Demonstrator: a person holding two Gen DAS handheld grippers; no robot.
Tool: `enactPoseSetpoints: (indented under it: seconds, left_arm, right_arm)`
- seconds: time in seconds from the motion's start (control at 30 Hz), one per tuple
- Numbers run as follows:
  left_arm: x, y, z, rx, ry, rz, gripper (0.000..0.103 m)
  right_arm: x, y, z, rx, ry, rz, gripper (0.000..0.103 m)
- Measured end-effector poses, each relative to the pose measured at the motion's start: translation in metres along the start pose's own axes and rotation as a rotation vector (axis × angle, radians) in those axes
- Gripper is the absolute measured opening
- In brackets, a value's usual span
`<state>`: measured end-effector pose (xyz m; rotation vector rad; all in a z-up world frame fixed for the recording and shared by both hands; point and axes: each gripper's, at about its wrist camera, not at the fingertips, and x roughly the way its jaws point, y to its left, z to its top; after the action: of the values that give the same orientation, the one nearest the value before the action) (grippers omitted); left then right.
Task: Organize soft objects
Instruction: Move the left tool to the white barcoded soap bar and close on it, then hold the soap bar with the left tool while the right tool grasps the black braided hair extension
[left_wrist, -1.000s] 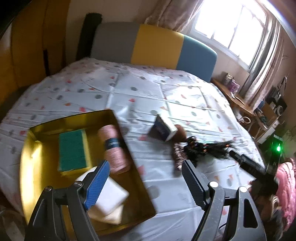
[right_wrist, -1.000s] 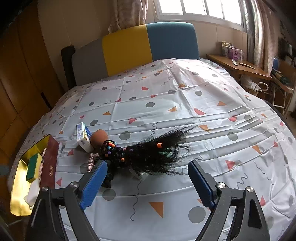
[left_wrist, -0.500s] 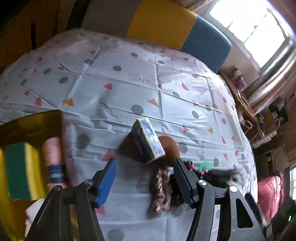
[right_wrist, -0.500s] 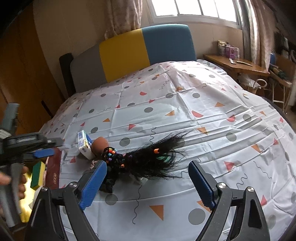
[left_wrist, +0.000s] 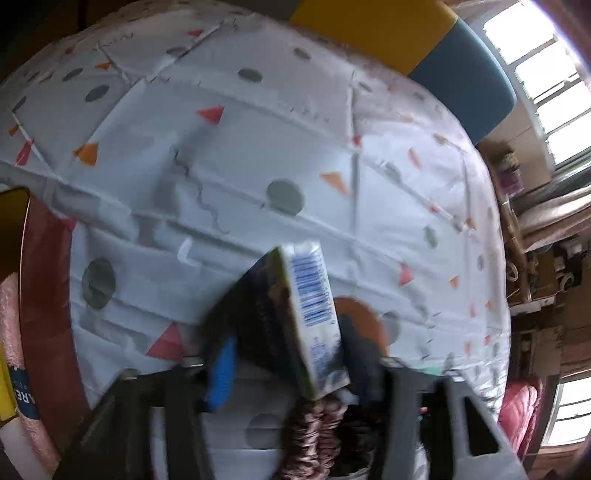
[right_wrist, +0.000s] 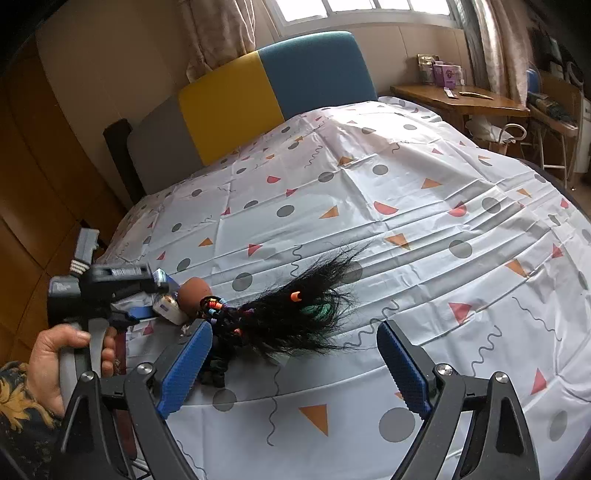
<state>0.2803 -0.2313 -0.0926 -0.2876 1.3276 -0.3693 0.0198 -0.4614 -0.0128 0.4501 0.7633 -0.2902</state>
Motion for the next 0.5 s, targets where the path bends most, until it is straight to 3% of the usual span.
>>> enactPoseSetpoints:
  seconds: [0.07, 0.33, 0.5]
  left_arm:
    - [-0.001, 0.004, -0.004, 0.009, 0.006, -0.009, 0.026]
    - [-0.032, 0.010, -0.034, 0.098, -0.045, 0.027, 0.025]
    - [-0.054, 0.002, -0.075, 0.223, -0.057, 0.034, 0.025]
  right_arm:
    - [0.001, 0.001, 0.000, -0.004, 0.000, -0.003, 0.091]
    - [0.002, -0.003, 0.000, 0.002, 0.001, -0.031, 0.091]
    - [0.005, -0.013, 0.001, 0.049, 0.015, -0.040, 0.091]
